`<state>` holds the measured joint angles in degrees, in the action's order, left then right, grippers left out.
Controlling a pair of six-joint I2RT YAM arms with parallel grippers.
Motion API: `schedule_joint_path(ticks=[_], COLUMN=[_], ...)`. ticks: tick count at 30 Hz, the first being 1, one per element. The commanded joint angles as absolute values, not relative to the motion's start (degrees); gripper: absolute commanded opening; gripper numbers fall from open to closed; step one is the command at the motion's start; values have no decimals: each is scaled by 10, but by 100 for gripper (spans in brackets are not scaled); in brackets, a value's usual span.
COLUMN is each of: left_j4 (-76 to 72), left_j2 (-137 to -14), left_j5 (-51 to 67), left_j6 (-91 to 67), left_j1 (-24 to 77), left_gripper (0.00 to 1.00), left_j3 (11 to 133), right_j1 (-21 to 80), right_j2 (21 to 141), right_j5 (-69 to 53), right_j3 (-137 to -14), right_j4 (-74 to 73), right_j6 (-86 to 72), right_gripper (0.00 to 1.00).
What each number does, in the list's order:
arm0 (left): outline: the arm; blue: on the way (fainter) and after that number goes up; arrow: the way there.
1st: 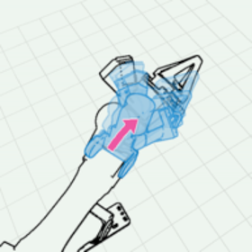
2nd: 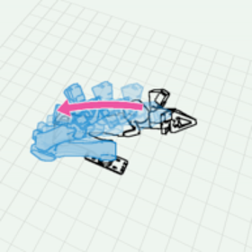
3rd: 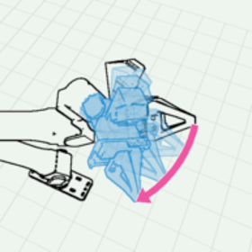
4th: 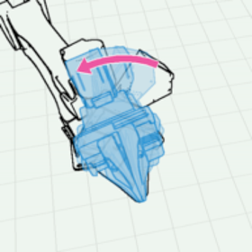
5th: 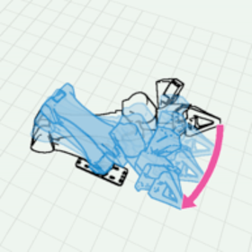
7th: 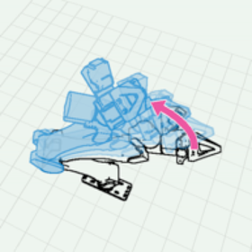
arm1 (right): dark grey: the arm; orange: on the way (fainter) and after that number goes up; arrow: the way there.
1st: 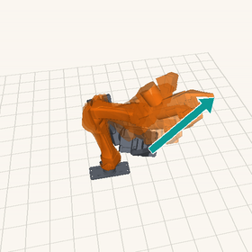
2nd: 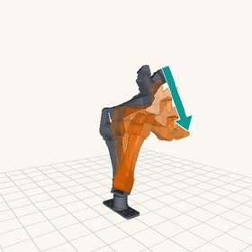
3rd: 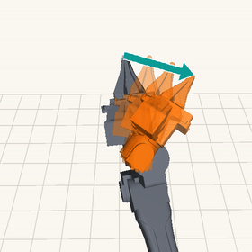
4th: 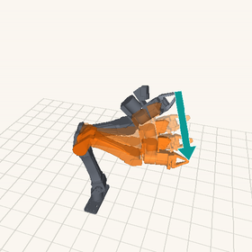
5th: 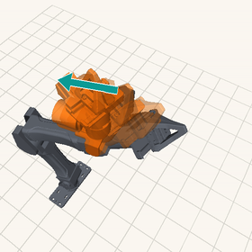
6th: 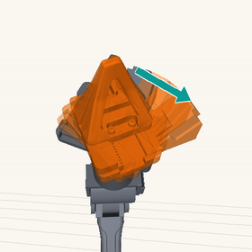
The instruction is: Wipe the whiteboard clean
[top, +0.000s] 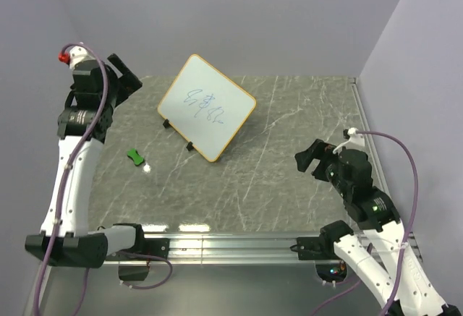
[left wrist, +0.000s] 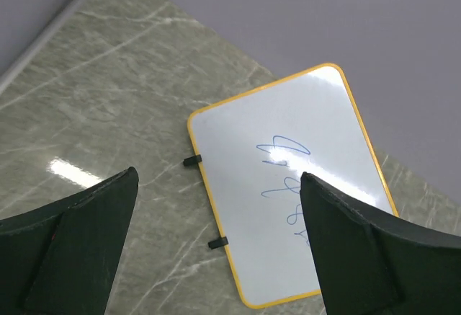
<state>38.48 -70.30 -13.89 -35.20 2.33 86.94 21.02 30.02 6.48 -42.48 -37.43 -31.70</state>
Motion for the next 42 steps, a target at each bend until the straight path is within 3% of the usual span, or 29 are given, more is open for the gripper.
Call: schedule_joint_path(ticks=[1,5,9,12,14,19,25,32,42], left_j4=[455,518,510,569,563,547,529,466,366], left_j2=[-694,-670,-646,-633,-604,-561,-582,-680,-793], left_j5=[-236,-346,-256,-264,-267,-245,-242,-215,-163], left_j6=[-367,-385,-350,-410,-427,-414,-401,-386,-371], left_j1=[46,69,63,63,62,61,50,5,-34], left_gripper=[99,99,99,99,99,99,99,99,91], left_j3=[906,907,827,791,738,651,614,570,547], right_j1=[214,214,214,215,215,215,214,211,211], right_j2=[344,415,544,614,646,692,786,815,773], right_j5=[78,36,33,19,11,-134,-168,-211,-213], right_j3=[-478,-490,-568,-643,-695,-738,-821,-852,-744], right_j4=[-394,-378,-443,-478,-498,-451,-416,-381,-337], right_j6=[-337,-325,-333,-323,-322,-243,-217,-230,-227], right_gripper=[99,99,98,90,91,91,90,90,90])
